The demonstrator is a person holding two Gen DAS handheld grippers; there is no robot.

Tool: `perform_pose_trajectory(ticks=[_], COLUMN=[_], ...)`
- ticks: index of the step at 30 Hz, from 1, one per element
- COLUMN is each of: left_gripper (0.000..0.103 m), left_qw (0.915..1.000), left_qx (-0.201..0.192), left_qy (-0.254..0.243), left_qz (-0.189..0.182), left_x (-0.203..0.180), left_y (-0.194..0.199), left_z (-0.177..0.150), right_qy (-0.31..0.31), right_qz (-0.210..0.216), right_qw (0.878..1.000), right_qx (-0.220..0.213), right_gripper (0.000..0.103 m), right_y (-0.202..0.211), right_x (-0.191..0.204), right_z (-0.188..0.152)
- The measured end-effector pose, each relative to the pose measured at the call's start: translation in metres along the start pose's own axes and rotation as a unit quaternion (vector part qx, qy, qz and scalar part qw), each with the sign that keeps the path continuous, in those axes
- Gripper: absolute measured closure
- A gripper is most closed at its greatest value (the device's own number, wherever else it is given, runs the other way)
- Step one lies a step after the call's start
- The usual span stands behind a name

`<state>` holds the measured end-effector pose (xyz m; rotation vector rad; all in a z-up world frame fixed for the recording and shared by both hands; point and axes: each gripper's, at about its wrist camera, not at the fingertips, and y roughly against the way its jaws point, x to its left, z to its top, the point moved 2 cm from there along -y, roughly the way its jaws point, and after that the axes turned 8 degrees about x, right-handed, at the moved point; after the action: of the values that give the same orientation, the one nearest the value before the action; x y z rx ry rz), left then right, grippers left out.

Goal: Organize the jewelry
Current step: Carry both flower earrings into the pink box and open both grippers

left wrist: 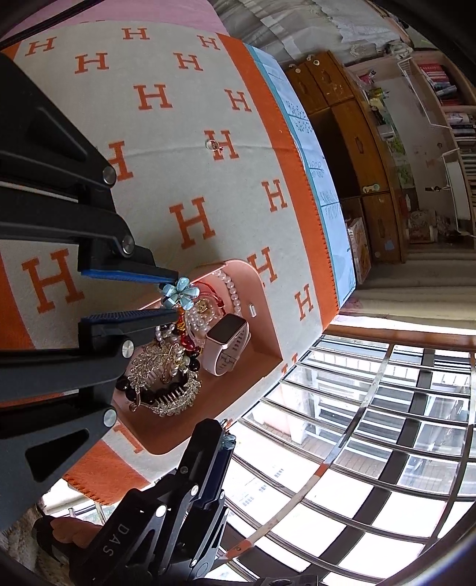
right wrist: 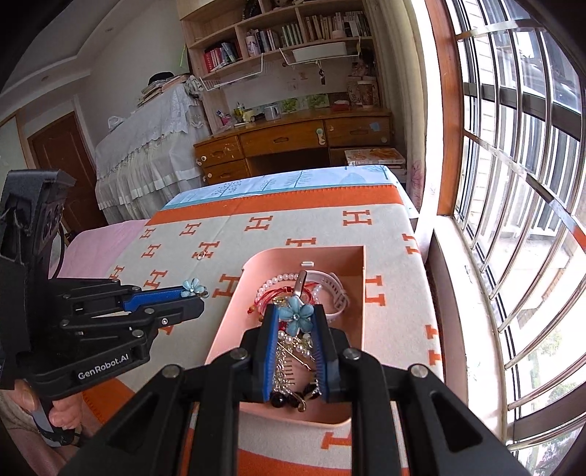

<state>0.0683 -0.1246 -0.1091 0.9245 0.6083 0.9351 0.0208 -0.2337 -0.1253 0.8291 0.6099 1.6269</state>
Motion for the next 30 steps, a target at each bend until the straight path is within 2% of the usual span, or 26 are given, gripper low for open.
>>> perform_pose_trajectory(ticks=[7, 18, 26, 30], left_gripper=[0.091, 0.091, 0.089, 0.082], left_qw=[0.9998, 0.9987, 0.9979, 0.9976], left_qx=[0.017, 0.032, 0.041, 0.045], left_qy=[0.0, 0.001, -0.024, -0.032], left_qz=[-0.007, -0.039, -0.044, -0.041], left_x=[-0.001, -0.006, -0.021, -0.024], left_y=[-0.016, -0.029, -0.034, -0.034], left_z=[0.002, 0.004, 0.002, -0.001], right_qy=[0.014, 0.015, 0.011, 0.001], right_qz=[-0.008, -0.005, -0.01, -0.008], right_qw=[1.0, 0.999, 0.999, 0.999], right_qx=[0.015, 0.032, 0.047, 0.047], right_gripper=[0.085, 0.085, 0.084, 0.073], right_y=[-0.003, -0.014, -0.02, -0.02], right_x=[0.0, -0.006, -0.009, -0.013], right_z=[-0.014, -0.02, -0.023, -0.023])
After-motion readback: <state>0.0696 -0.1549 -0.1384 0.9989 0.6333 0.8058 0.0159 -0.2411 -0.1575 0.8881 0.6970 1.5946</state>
